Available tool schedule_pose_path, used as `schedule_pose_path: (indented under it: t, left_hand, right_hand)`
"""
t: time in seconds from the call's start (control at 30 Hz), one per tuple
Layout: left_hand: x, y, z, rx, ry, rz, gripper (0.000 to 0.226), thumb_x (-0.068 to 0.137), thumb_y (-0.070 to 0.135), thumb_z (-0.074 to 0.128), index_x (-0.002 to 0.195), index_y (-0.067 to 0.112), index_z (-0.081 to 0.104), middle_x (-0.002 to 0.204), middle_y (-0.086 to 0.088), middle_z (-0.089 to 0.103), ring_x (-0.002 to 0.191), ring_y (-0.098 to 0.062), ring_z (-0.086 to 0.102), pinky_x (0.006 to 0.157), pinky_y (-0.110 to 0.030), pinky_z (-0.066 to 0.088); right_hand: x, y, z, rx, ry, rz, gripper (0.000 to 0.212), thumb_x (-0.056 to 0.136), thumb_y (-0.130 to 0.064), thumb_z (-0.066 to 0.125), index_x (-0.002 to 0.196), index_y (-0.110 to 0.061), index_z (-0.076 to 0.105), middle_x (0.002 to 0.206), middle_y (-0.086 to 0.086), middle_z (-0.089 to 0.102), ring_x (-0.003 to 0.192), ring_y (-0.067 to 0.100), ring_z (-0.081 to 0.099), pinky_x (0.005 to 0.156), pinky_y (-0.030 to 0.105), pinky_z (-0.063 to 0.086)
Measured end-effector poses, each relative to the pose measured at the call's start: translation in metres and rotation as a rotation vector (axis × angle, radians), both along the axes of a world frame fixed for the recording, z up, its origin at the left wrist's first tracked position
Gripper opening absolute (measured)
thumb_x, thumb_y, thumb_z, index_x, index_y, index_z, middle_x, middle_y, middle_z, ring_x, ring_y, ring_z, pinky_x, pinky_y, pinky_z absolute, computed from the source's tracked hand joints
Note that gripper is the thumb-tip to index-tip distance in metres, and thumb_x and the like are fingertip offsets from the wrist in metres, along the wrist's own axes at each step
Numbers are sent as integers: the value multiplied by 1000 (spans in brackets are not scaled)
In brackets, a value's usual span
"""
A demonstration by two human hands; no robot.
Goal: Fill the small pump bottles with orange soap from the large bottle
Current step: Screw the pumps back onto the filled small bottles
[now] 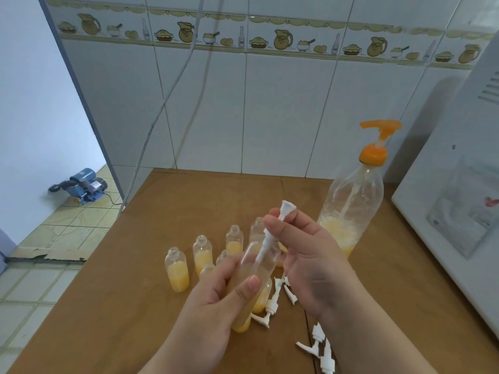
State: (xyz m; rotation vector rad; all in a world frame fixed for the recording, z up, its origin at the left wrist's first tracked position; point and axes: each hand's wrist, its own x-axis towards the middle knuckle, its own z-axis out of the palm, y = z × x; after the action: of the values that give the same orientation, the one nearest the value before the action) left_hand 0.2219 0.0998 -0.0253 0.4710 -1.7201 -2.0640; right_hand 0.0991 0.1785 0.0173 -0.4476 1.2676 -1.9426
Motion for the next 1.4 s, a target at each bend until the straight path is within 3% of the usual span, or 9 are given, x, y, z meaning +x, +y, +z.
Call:
schedule_pose_path:
  t: [0.2,0.4,0.5,0.67,0.83,0.93,1.13,1.3,1.4]
  left_hand:
    - [-2,-2,3,79,10,18,21,81,29,68,101,27,74,98,1,74,91,-8,69,70,-12,49]
    - [0,-2,0,-35,-17,6,36,71,40,66,107,39,69,102,7,73,98,-5,66,80,-17,47]
    - [-1,-4,-1,5,-31,-4,43,71,38,64,113,29,67,101,5,73,97,-7,67,76,-16,49]
    - [1,-2,-1,11,-11,-37,54,53,61,75,105,46,68,93,8,72,84,-4,66,73,-21,50]
    - [2,-6,-3,154,-2,-79,56,49,59,82,100,37,73,87,1,71,78,-11,66,70,-25,51]
    - [5,-7,-2,168,-29,-180,67,46,61,84,107,38,70,92,6,72,83,-10,66,72,-26,52]
    - [5,-1,-10,-79,-115,-30,70,45,77,74,111,56,58,104,18,69,99,-4,63,91,-31,45]
    - [10,-9,1,329,-55,-294,69,47,46,91,107,19,72,86,-13,68,74,-26,63,68,-35,53]
    - [13,-13,5,361,-49,-431,63,59,41,87,114,17,69,87,-14,66,76,-28,62,71,-37,51]
  right_hand:
    - [-9,7,-2,10,19,75,14,75,-22,73,85,-13,74,104,8,71,104,25,63,98,45,41]
    - [-8,3,-9,10,-2,-15,46,38,-35,94,70,-22,65,80,3,64,83,20,62,88,41,47]
    - [-12,5,-8,-30,-32,39,34,65,-27,80,90,-12,64,100,8,70,97,25,63,99,45,41]
    - [-10,5,-17,-113,-89,71,46,50,-25,92,88,-14,70,90,9,65,87,22,63,89,36,51]
    - [-8,11,-7,-84,-37,178,31,79,-23,71,105,-7,70,109,12,69,102,24,64,95,36,51]
    - [-6,11,-4,-3,-26,136,25,75,-18,62,95,-8,74,101,15,71,99,22,67,95,38,49]
    - [0,9,-5,78,162,56,18,69,-23,68,83,-14,75,93,9,74,89,17,69,75,24,53]
    - [-7,14,2,17,210,198,22,74,-26,73,95,-18,75,101,11,72,93,18,67,82,27,51]
    - [-7,16,2,-20,162,245,16,77,-16,68,92,-14,75,95,13,73,88,19,68,75,24,52]
